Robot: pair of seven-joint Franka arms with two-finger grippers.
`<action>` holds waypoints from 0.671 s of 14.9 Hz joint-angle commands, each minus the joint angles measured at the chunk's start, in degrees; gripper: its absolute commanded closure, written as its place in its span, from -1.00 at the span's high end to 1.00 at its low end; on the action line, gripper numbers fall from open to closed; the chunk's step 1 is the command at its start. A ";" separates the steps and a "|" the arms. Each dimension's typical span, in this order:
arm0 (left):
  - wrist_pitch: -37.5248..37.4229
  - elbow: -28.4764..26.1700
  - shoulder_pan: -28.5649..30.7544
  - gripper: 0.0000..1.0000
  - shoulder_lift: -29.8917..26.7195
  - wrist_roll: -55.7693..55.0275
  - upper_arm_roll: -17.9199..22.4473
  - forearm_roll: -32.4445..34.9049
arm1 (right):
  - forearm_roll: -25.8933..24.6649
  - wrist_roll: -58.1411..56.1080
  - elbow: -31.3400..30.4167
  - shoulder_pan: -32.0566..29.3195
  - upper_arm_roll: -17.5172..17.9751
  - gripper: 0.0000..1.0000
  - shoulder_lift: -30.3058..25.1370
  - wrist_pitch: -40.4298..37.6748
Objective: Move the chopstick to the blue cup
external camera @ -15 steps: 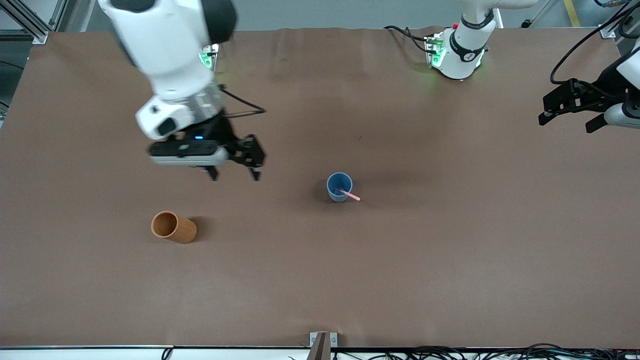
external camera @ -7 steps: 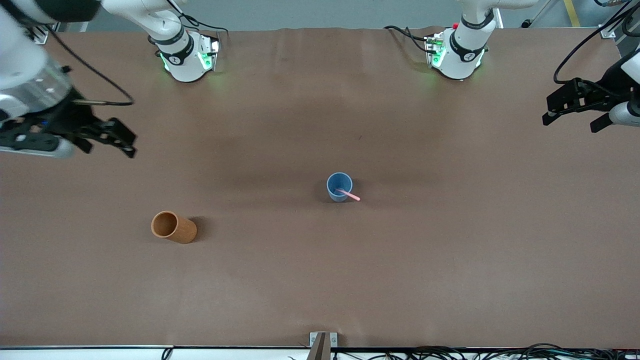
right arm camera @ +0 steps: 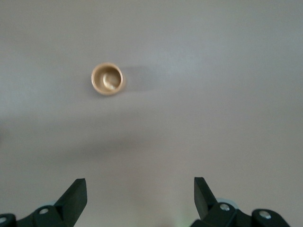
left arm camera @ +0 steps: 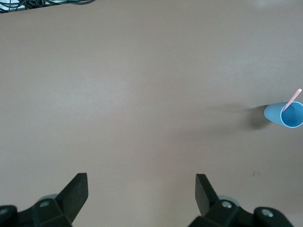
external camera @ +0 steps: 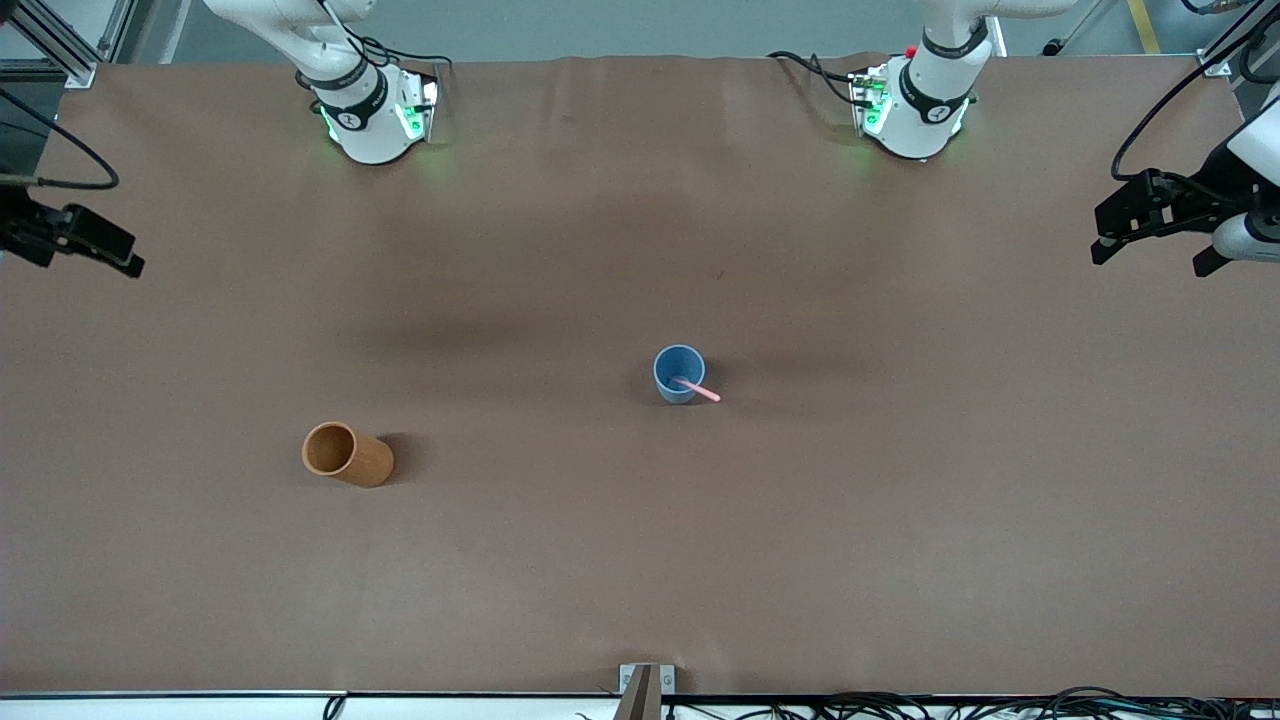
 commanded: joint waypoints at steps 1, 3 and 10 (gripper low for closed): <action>-0.34 0.92 0.02 1.00 0.07 -0.08 -0.50 0.69 | 0.83 -1.29 -0.54 -0.38 0.84 1.00 -4.00 -3.65; -0.34 1.01 0.11 1.00 0.16 0.09 -0.50 0.34 | 0.75 -1.30 -4.93 0.23 0.84 1.00 -7.35 -3.13; -0.43 0.92 0.55 1.00 0.15 0.00 -0.68 -0.71 | 1.45 -2.26 -4.16 0.41 0.05 1.00 -7.19 -2.95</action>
